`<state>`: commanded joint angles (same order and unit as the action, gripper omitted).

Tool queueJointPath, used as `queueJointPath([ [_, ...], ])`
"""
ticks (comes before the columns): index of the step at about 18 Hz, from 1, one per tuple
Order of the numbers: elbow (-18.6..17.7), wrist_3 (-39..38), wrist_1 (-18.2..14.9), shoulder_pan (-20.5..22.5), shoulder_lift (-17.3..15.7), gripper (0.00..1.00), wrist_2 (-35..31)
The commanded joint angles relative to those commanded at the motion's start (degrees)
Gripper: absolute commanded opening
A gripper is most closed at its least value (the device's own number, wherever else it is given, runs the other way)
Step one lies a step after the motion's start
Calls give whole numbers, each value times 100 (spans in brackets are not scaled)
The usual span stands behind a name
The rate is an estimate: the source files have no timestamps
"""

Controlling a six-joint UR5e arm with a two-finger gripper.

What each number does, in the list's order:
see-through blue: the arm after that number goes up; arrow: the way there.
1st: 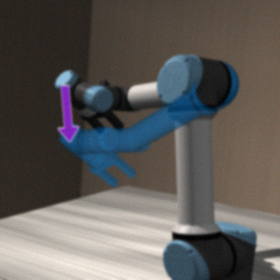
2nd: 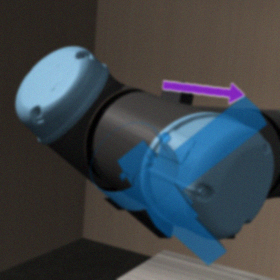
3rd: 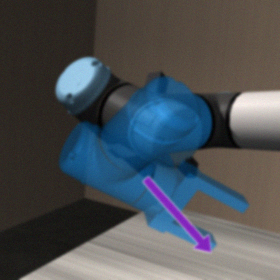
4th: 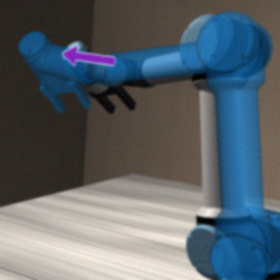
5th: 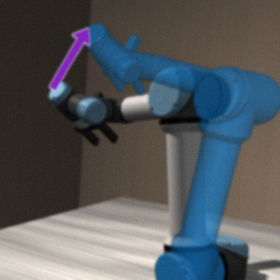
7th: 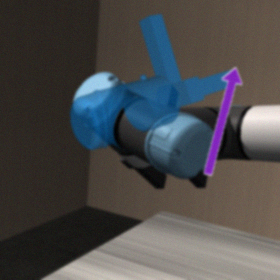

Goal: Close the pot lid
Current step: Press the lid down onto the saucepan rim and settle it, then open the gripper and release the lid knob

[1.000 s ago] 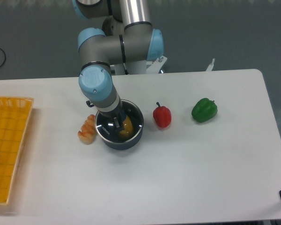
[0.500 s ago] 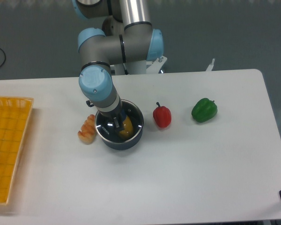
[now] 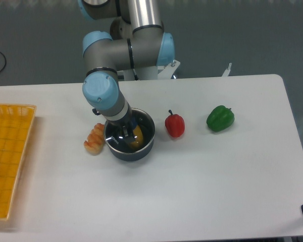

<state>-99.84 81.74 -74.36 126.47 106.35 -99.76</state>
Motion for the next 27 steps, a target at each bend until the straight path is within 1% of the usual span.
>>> queueJointPath([
  [5, 158, -26, -26, 35, 0, 100, 26],
  [9, 623, -18, -79, 254, -35, 100, 439],
  [14, 1107, 44, -44, 343, 44, 100, 466],
  [18, 1283, 210, -35, 535, 44, 100, 466],
  [23, 1292, 386, 35, 791, 0, 100, 510],
  [27, 1292, 536, 44, 1063, -26, 100, 887],
])
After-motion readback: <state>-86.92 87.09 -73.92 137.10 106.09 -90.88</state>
